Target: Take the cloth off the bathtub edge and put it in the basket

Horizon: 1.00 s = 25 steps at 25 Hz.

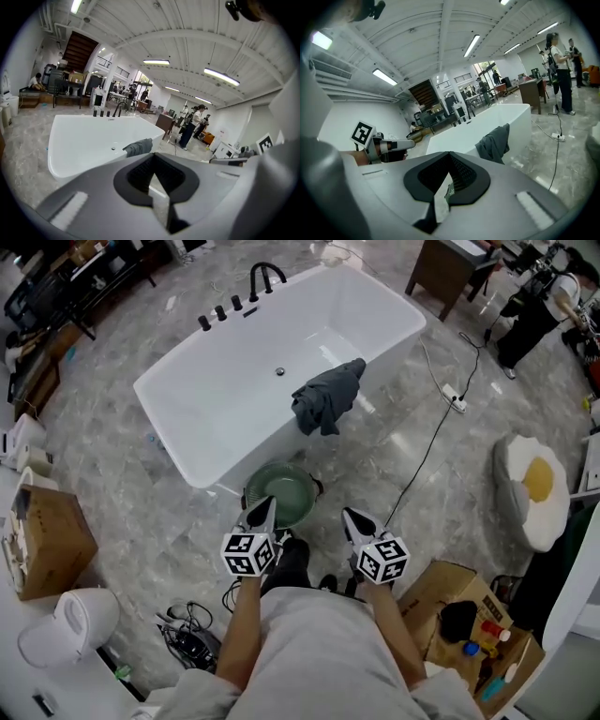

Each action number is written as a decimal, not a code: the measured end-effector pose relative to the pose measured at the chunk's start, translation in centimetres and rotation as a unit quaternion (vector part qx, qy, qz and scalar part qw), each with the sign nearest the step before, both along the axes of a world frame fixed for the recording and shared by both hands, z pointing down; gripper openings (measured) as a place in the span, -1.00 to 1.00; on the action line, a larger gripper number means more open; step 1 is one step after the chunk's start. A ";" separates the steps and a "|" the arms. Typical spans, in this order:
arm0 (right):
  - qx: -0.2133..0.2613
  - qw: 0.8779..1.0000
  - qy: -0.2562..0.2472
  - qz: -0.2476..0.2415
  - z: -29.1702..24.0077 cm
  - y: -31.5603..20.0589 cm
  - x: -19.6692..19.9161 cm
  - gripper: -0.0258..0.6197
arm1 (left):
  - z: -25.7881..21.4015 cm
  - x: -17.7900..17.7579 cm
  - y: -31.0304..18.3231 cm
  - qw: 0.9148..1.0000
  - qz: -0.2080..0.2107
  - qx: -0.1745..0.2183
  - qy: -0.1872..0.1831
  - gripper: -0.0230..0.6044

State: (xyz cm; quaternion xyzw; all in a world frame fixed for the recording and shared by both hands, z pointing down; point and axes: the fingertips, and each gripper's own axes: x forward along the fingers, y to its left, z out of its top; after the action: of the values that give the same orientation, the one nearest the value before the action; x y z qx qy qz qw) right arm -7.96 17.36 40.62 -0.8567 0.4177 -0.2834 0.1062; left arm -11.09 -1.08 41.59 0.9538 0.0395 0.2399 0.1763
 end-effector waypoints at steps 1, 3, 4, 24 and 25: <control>-0.003 1.000 -0.004 -0.003 0.3 -0.9 0.8 -0.92 | 0.2 0.7 -0.6 1.000 0.000 -0.006 -0.002 -0.75; -0.010 1.000 -0.014 -0.007 1.0 -2.6 2.1 -0.92 | 0.8 1.9 -2.0 1.000 0.000 -0.014 -0.007 -0.75; -0.014 1.000 -0.018 -0.009 1.4 -3.4 2.7 -0.92 | 1.1 2.4 -2.7 1.000 0.000 -0.018 -0.009 -0.75; -0.048 0.994 -0.017 -0.095 3.2 -13.9 17.8 -0.92 | 2.9 9.6 -10.2 0.997 -0.069 0.036 -0.018 -0.74; -0.047 0.993 -0.015 -0.103 3.3 -13.7 18.9 -0.92 | 3.1 10.2 -10.0 0.996 -0.081 0.032 -0.019 -0.75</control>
State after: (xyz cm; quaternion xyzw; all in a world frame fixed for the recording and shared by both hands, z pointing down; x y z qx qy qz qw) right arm 10.95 3.63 43.95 -0.8089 0.4884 -0.3246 0.0422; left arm -0.90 -11.04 44.70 0.9544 -0.0487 0.2443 0.1647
